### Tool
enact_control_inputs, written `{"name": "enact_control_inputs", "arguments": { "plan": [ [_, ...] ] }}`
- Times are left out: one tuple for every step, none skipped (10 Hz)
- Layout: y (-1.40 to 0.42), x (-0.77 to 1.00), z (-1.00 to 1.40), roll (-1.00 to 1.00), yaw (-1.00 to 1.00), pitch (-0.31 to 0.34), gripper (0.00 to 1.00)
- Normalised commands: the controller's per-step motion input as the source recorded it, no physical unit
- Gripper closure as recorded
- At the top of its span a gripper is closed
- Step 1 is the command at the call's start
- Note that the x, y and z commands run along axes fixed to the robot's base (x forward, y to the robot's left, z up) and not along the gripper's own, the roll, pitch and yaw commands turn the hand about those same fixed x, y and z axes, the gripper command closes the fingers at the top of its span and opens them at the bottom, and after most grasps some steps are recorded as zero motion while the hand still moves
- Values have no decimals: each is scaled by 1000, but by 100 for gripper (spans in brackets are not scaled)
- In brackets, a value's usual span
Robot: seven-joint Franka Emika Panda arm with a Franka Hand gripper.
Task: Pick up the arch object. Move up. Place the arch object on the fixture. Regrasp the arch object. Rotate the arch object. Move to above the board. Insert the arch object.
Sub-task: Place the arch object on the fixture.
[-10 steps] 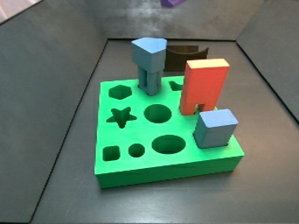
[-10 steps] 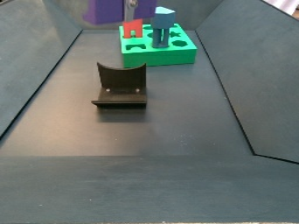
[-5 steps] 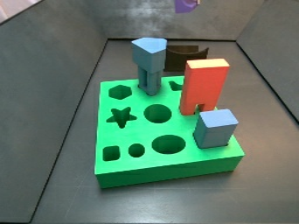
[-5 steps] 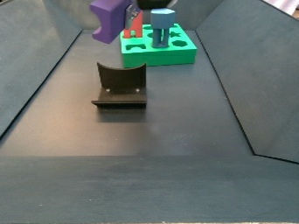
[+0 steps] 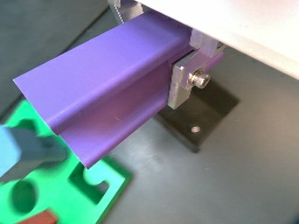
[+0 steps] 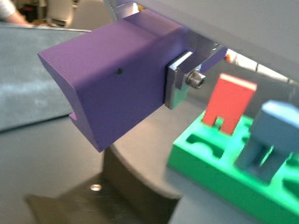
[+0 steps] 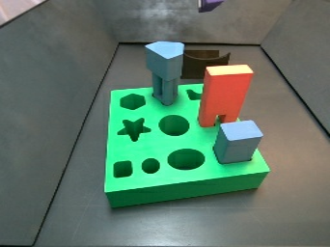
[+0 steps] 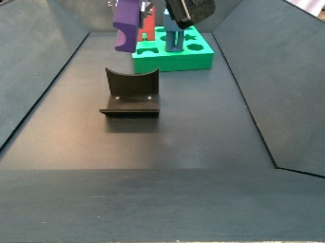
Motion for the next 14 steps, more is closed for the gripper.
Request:
{"name": "enact_control_inputs", "arguments": {
  "plan": [
    [42, 98, -21, -608, 11, 542, 100],
    [45, 99, -15, -436, -118, 469, 100],
    [25, 94, -2, -265, -195, 355, 100],
    [26, 85, -2, -213, -216, 297, 100],
    [35, 70, 5, -140, -221, 209, 100],
    [37, 73, 3, -105, -218, 163, 100],
    [42, 73, 1, -82, -204, 120, 100],
    [139, 131, -1000, -1000, -115, 239, 100],
    [144, 141, -1000, -1000, -114, 215, 100],
    [146, 163, -1000, -1000, -157, 211, 100],
    [140, 188, -1000, -827, -193, 175, 100],
    [142, 197, -1000, -718, -203, 150, 100],
    [147, 210, -1000, -495, -210, 107, 100],
    [151, 221, -1000, -333, -210, 77, 100]
  ]
}}
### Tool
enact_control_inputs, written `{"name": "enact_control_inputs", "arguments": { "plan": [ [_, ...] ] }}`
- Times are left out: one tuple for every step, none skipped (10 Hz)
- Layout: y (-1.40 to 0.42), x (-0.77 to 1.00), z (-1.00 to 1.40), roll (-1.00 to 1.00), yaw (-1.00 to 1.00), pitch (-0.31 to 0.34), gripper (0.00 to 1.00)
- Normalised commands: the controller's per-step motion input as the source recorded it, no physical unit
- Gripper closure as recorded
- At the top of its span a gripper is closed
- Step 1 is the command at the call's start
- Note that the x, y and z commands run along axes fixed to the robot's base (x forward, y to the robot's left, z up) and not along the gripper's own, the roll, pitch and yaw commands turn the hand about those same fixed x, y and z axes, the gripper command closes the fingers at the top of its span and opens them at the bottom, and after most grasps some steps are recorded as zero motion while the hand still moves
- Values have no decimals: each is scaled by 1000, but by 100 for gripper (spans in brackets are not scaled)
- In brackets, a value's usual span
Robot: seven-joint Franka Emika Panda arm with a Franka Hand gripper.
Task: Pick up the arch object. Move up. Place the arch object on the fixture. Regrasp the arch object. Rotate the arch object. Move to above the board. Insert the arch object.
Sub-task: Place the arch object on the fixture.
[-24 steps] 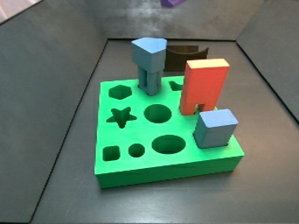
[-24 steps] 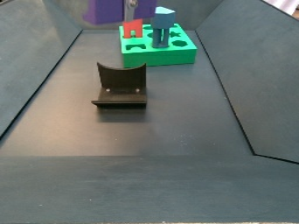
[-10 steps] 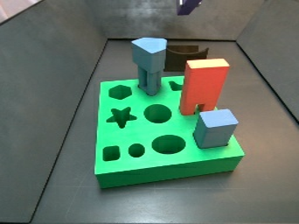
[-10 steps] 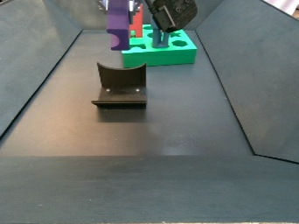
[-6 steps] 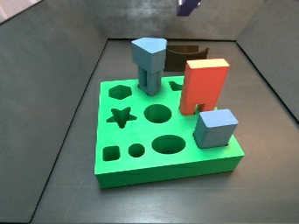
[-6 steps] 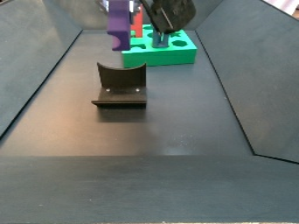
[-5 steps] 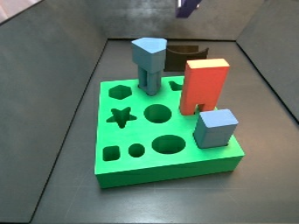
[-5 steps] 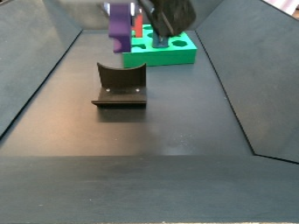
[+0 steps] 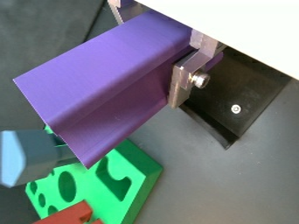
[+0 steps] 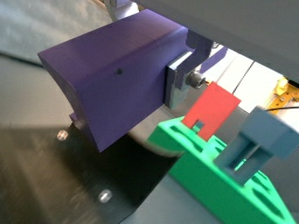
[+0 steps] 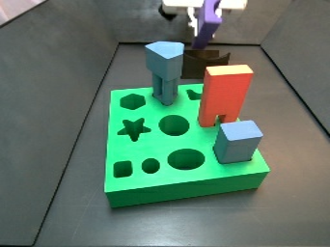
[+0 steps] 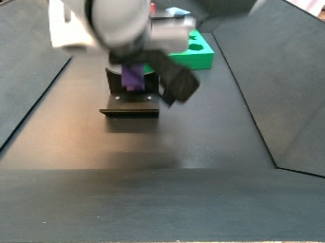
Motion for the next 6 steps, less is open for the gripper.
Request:
{"name": "enact_control_inputs", "arguments": {
  "plan": [
    [143, 234, -1000, -202, -195, 35, 100],
    [123, 189, -823, -169, -178, 12, 100],
    [89, 138, -555, -162, -151, -16, 100],
    [77, 123, -429, -160, -138, -27, 100],
    [62, 98, -212, -146, -105, -37, 100],
    [31, 83, -193, -123, -80, -34, 100]
  ]
}}
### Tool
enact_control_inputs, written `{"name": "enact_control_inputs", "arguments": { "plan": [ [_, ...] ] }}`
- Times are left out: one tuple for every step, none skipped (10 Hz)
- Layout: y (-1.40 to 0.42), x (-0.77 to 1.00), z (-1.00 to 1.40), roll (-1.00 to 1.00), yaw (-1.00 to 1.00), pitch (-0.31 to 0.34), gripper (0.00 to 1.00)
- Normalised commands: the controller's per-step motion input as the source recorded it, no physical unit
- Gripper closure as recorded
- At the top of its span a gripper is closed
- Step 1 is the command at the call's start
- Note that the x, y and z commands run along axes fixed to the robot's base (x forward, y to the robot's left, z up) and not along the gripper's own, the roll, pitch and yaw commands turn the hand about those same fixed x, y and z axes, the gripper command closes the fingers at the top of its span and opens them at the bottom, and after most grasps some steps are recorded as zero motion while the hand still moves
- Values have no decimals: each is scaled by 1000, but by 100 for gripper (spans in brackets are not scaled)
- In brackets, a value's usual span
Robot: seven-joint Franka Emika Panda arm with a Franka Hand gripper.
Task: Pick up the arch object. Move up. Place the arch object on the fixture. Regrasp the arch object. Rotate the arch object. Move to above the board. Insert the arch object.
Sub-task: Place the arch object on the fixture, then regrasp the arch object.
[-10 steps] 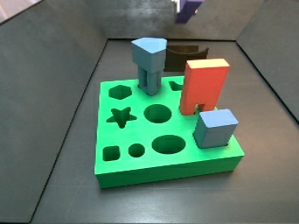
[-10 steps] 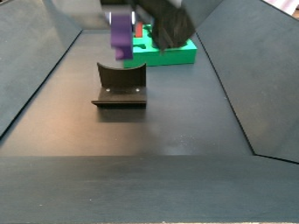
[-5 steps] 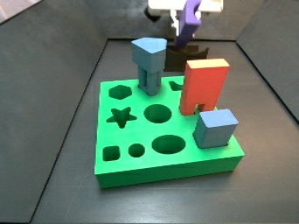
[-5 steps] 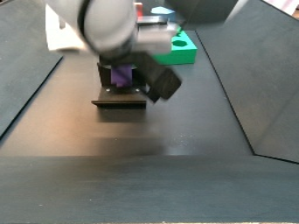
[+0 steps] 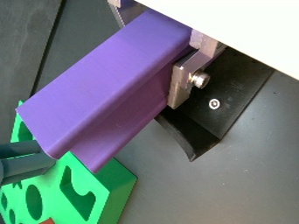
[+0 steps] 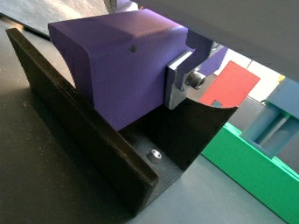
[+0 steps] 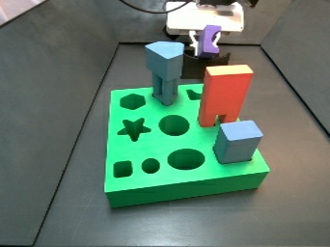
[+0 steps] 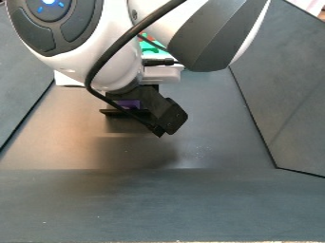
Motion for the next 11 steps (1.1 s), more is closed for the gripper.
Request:
{"name": "enact_control_inputs", "arguments": {
  "plan": [
    [21, 82, -188, -122, -63, -31, 100],
    [20, 81, -188, -122, -54, -31, 100],
    [-500, 0, -167, 0, 0, 0, 100],
    [0, 0, 0, 0, 0, 0, 0],
    [0, 0, 1000, -10, 50, 13, 0],
    [1, -8, 1000, -8, 50, 20, 0],
    [4, -25, 1000, 5, 44, 34, 0],
    [2, -33, 1000, 22, 33, 52, 0],
    [4, -36, 1000, 24, 26, 64, 0],
    [7, -36, 920, 19, 8, 76, 0],
    [11, -35, 738, 17, -5, 75, 0]
  ]
}}
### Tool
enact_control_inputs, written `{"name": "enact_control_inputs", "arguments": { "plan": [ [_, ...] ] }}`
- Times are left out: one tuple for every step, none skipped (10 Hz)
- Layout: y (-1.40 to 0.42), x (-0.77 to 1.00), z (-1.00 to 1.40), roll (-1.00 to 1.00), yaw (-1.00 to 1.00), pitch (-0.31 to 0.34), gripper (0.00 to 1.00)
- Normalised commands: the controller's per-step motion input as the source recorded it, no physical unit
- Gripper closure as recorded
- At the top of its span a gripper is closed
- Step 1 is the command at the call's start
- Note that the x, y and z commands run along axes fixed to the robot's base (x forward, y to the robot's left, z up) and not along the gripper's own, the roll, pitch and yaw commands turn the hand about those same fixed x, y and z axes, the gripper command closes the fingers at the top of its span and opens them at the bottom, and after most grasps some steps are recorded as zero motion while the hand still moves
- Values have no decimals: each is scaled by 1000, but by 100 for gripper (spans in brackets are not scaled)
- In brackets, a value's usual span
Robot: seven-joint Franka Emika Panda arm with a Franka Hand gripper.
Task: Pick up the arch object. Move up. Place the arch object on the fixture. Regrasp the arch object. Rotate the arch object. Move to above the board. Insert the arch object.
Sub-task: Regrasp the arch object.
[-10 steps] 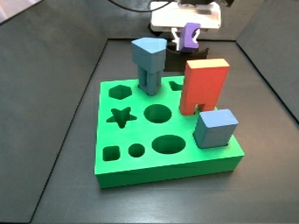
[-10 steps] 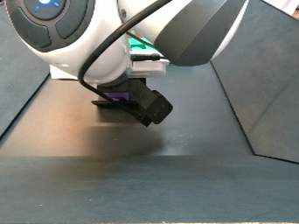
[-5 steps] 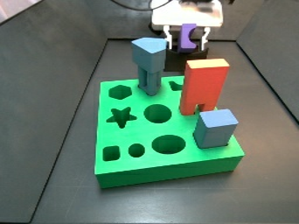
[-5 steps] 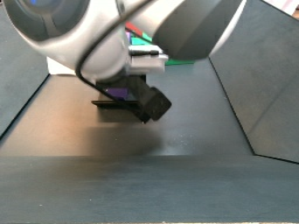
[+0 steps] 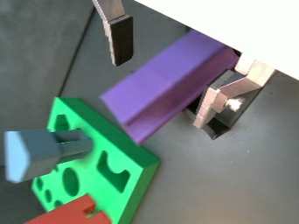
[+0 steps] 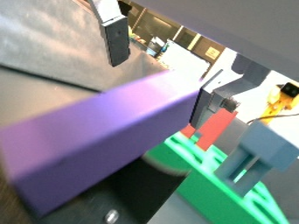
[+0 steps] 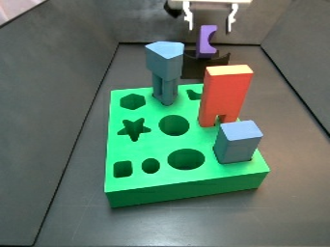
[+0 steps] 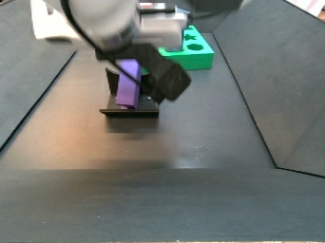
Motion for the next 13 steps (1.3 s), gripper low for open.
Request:
{"name": "enact_control_inputs", "arguments": {
  "plan": [
    [11, -32, 489, 16, -21, 73, 0],
    [12, -29, 368, 19, -26, 70, 0],
    [-987, -3, 1000, 1000, 17, 63, 0],
    [-1000, -1, 945, 1000, 17, 60, 0],
    [-1000, -37, 913, 1000, 16, 50, 0],
    [-1000, -63, 890, 1000, 15, 45, 0],
    [-929, -83, 744, 1000, 14, 38, 0],
    [-756, -73, 516, 1000, 14, 35, 0],
    [-570, -59, 277, 1000, 14, 32, 0],
    [-381, -37, 63, 1000, 15, 28, 0],
    [-50, -22, -6, 1000, 15, 24, 0],
    [16, -27, 8, 1000, 15, 23, 0],
    [-8, -21, 3, 1000, 16, 18, 0]
  ]
}}
